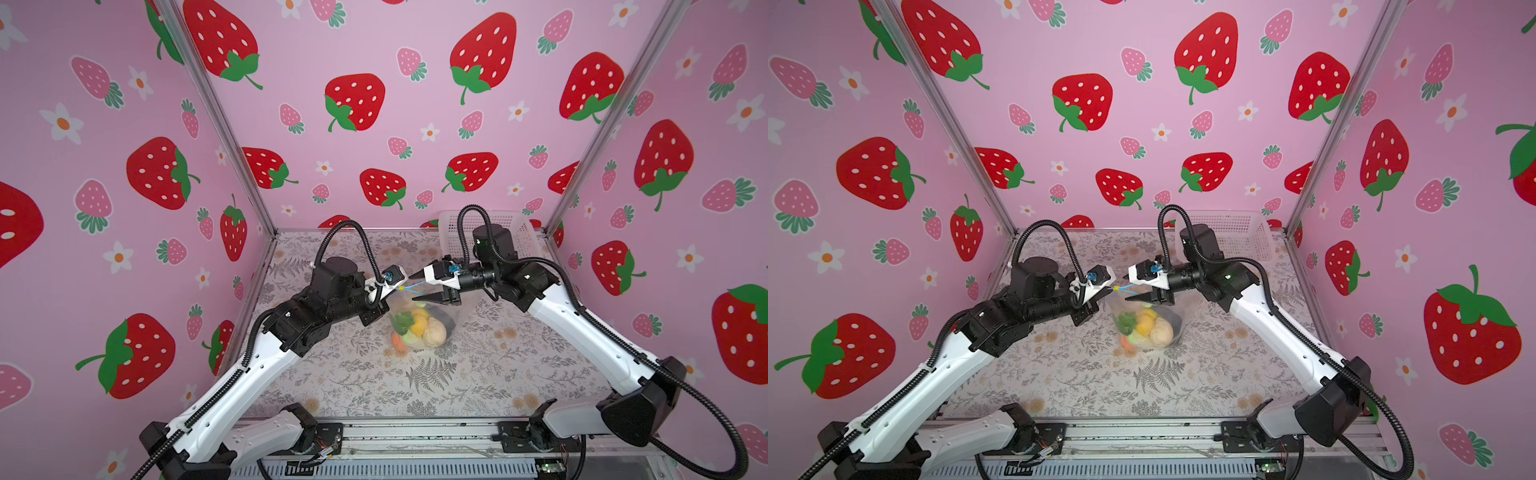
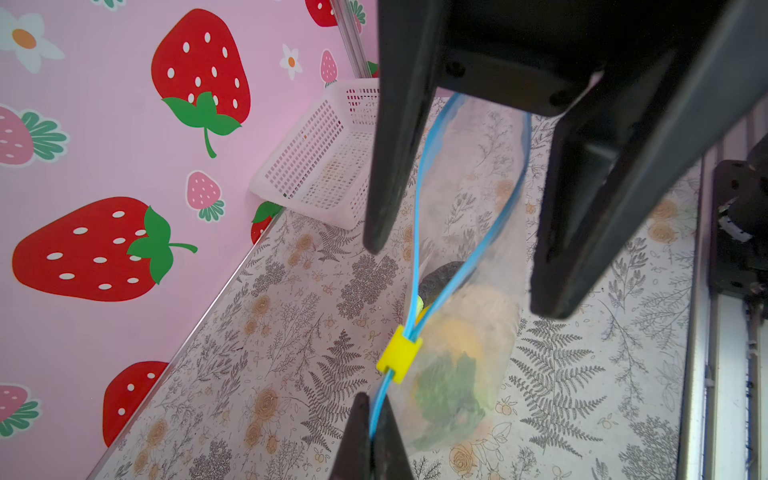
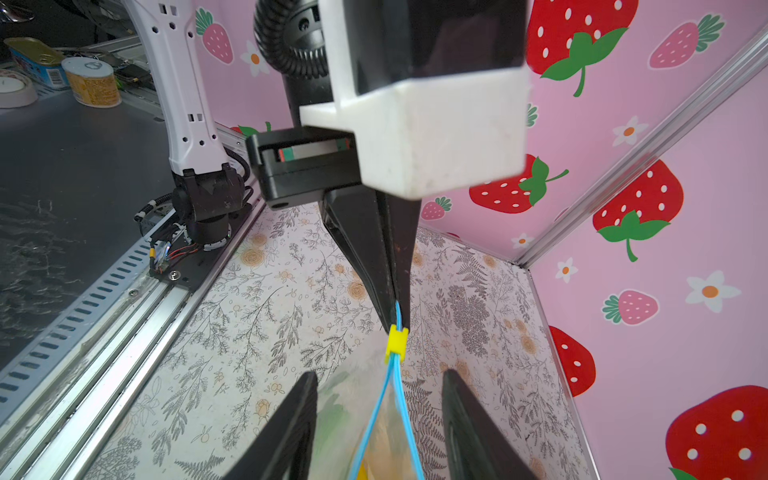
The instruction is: Place the food in the zip-top bag and seal the zipper
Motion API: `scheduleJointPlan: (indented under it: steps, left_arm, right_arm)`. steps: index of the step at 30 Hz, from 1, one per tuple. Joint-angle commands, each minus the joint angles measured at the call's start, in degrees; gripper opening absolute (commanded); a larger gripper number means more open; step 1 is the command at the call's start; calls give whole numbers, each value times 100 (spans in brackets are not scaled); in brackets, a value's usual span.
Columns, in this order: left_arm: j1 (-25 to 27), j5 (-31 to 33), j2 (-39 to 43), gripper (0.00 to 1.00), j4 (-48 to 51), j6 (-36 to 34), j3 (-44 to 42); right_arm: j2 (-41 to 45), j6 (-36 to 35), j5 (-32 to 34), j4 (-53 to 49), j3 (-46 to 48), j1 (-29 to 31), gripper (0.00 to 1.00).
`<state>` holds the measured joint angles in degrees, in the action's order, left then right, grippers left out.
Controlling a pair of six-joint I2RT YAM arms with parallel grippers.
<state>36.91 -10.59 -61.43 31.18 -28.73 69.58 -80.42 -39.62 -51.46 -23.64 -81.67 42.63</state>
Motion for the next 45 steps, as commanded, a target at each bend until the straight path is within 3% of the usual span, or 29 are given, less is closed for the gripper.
scheduleJointPlan:
  steps: [1, 10, 34, 45]
  left_arm:
    - [1, -120, 111, 0, -133, -100, 178]
    - [-1, -128, 126, 0, -166, -72, 170]
    - [-2, -64, 182, 0, -203, -80, 115]
    - [-12, -3, 186, 0, -208, -89, 117]
  right_arm:
    - [-64, 339, 152, -36, -190, 159, 50]
    - [-373, 789, 644, -103, -516, 320, 45]
    - [-590, 561, 523, -356, -807, 445, 14]
    - [-556, 465, 775, -515, -912, 444, 7]
